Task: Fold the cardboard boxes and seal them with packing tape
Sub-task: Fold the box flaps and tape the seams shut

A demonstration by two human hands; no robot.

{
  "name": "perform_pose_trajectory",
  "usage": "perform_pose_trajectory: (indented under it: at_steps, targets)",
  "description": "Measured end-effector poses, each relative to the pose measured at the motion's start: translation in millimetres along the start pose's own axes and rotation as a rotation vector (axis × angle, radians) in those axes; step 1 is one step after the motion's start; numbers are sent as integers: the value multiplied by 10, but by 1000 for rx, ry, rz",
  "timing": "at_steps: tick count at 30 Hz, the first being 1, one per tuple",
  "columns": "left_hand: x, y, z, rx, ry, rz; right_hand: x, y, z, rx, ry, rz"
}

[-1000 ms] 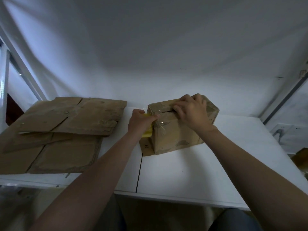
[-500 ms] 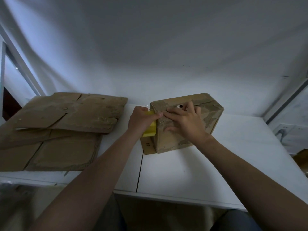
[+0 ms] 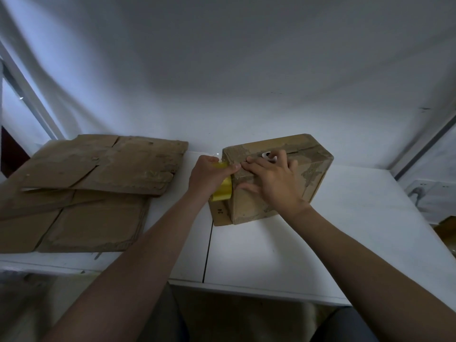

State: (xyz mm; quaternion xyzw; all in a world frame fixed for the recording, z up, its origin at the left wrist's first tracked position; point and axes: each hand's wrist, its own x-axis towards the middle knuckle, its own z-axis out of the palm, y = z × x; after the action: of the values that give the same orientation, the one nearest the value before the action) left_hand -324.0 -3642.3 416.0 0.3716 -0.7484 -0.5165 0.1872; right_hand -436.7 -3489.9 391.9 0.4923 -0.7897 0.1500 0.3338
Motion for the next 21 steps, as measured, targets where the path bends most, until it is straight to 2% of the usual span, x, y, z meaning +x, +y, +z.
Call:
perform_pose_trajectory:
  at_steps: [7, 11, 15, 21]
  targets:
    - [-39, -121, -46, -136, -58, -41, 76, 176, -65, 35, -73, -26]
    - [-178, -334, 109, -171, -35, 42, 31, 136, -53, 10, -99, -1]
    - [-198, -382, 202, -211, -11, 52, 1, 135, -57, -1, -120, 4]
    - [-195, -365, 83, -307, -60, -56, 78, -75, -154, -32, -165, 119]
